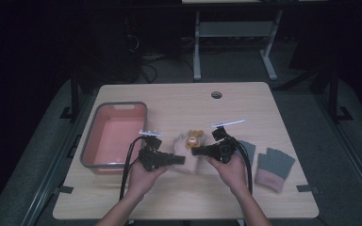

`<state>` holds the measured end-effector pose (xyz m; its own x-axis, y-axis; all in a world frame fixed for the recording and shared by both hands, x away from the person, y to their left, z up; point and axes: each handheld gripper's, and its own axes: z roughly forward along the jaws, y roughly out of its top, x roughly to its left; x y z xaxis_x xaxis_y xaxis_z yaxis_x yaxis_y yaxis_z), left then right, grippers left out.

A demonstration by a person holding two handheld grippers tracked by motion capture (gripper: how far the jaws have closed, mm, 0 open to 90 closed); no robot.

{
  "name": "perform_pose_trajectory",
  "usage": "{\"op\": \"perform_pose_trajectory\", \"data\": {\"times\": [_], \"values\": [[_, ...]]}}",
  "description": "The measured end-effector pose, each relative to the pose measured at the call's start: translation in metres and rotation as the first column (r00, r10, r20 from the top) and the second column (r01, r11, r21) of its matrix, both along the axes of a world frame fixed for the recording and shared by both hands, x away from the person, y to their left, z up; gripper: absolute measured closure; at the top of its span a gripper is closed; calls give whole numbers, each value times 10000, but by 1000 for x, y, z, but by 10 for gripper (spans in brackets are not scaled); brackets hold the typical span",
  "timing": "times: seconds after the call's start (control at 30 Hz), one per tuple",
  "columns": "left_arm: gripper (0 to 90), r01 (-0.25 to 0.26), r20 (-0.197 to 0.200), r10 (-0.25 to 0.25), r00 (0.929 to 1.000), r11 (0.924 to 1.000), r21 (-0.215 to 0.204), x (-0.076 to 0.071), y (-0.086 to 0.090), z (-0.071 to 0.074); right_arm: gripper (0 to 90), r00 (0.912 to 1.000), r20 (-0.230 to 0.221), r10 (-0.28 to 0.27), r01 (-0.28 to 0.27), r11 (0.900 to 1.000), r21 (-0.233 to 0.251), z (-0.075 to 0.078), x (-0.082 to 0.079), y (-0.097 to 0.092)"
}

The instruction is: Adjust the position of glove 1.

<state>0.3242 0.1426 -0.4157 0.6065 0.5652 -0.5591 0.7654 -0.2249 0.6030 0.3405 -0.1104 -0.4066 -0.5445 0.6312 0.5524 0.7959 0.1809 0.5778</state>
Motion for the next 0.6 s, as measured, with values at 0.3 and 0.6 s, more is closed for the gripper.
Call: {"op": "perform_pose_trajectory", "data": {"times": [0.3, 0.6], "values": [[680, -76, 86, 78, 9999, 9998, -167, 4, 5, 10, 818, 10000, 6, 83, -83, 9999, 111, 9, 6, 3], [680, 4, 277, 7, 9996, 9992, -393, 10, 15, 26, 818, 9996, 267, 120, -124, 9998, 135, 28, 11, 10]]}}
